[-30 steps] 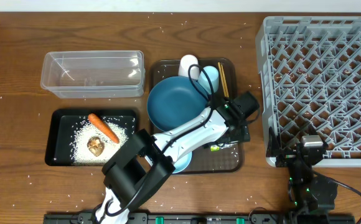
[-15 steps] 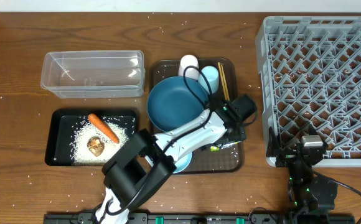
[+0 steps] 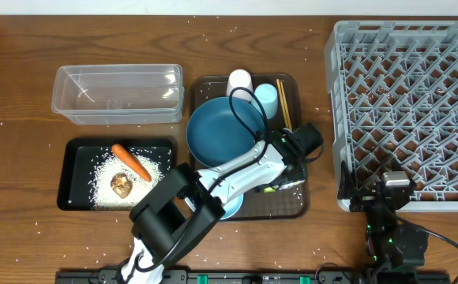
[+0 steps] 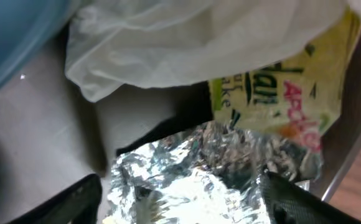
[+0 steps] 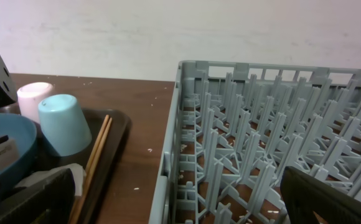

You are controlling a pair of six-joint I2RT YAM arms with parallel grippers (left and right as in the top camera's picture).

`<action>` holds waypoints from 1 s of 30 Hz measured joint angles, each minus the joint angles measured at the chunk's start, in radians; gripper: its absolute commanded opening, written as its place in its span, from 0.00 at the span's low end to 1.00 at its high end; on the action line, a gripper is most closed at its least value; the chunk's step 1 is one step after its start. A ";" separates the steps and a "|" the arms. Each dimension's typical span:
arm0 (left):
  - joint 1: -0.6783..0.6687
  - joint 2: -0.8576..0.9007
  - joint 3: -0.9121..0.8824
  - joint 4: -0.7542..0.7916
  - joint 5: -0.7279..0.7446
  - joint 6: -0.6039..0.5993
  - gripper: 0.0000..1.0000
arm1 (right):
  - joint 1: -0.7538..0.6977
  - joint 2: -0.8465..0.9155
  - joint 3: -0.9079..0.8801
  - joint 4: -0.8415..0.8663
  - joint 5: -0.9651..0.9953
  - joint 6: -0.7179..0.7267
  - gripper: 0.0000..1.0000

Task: Sort waste into correct bins and load items into the dishwasher rack
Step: 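Grasp the foil and yellow wrapper with the left gripper, then lift and carry the wrappers left over the clear plastic container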

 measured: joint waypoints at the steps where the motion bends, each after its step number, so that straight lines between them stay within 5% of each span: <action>1: -0.001 0.000 -0.002 0.001 -0.002 -0.002 0.64 | 0.000 0.000 0.000 0.000 0.000 0.000 0.99; 6: -0.008 0.000 -0.018 0.003 -0.005 0.002 0.50 | 0.000 0.000 0.000 0.000 0.000 0.000 0.99; 15: -0.023 0.000 -0.029 -0.010 0.013 0.026 0.06 | 0.000 0.000 0.000 0.000 0.000 0.000 0.99; 30: -0.023 -0.006 -0.029 -0.078 0.056 0.074 0.06 | 0.000 0.000 0.000 0.000 0.000 0.000 0.99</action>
